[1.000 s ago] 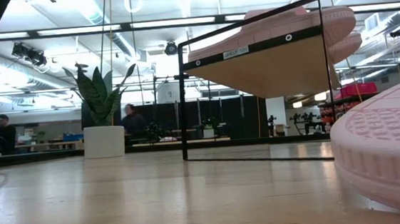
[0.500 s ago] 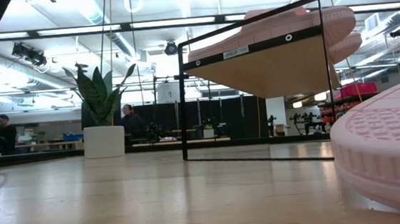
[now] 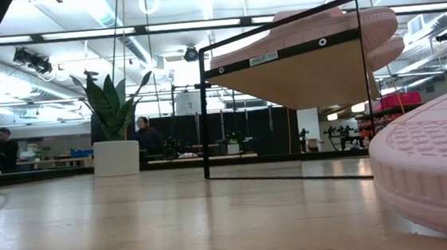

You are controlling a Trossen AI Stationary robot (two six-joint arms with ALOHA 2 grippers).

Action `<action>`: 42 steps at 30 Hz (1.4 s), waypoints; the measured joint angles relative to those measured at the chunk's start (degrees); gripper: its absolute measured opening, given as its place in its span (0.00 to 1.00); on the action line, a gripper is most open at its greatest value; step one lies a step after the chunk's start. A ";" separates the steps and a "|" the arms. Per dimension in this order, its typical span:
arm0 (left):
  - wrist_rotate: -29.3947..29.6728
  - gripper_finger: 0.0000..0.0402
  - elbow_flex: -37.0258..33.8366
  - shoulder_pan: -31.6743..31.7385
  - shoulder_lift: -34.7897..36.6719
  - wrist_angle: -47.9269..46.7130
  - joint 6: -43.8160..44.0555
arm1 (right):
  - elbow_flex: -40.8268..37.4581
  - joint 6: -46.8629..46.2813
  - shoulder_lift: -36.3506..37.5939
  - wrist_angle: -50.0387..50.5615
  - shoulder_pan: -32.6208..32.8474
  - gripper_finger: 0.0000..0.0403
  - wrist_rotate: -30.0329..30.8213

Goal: Pick and place slides into the shelf
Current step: Put the pink slide on the shelf

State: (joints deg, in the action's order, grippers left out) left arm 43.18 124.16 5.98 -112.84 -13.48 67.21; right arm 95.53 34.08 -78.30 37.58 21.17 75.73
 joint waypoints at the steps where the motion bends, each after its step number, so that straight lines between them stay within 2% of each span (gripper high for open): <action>1: -0.01 0.10 0.00 -0.02 0.00 0.42 -0.29 | 0.00 0.00 0.00 -0.12 0.00 0.22 0.31; 8: 0.13 0.19 0.00 -0.02 0.00 2.29 -2.27 | 0.00 -0.01 -0.02 -0.13 0.00 0.22 1.43; 19: 0.03 0.46 0.00 0.29 0.00 0.28 -3.16 | -0.04 -0.13 0.26 -0.05 -0.02 0.20 4.85; 22: -4.20 0.53 0.00 0.18 0.41 -0.60 -6.83 | -0.07 0.01 1.09 0.31 -0.02 0.19 9.62; 24: -6.15 0.57 0.04 -0.31 0.59 -0.69 -8.32 | -0.07 -0.11 2.46 0.29 -0.04 0.19 10.36; 29: -7.37 0.65 0.04 -2.22 0.59 -0.84 -10.56 | -0.07 -0.94 5.50 0.09 -0.06 0.17 12.02; 33: -8.52 0.67 0.04 -3.67 0.59 -0.96 -12.89 | -0.07 -1.42 7.62 0.07 -0.06 0.16 13.56; 42: -9.66 0.67 0.02 -7.21 0.99 -2.51 -25.69 | -0.07 -21.96 12.20 0.09 -0.06 0.16 14.33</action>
State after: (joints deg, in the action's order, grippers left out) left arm 33.52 124.18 -1.24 -111.85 -15.99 41.52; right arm 95.46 12.13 -66.10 37.67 21.10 90.06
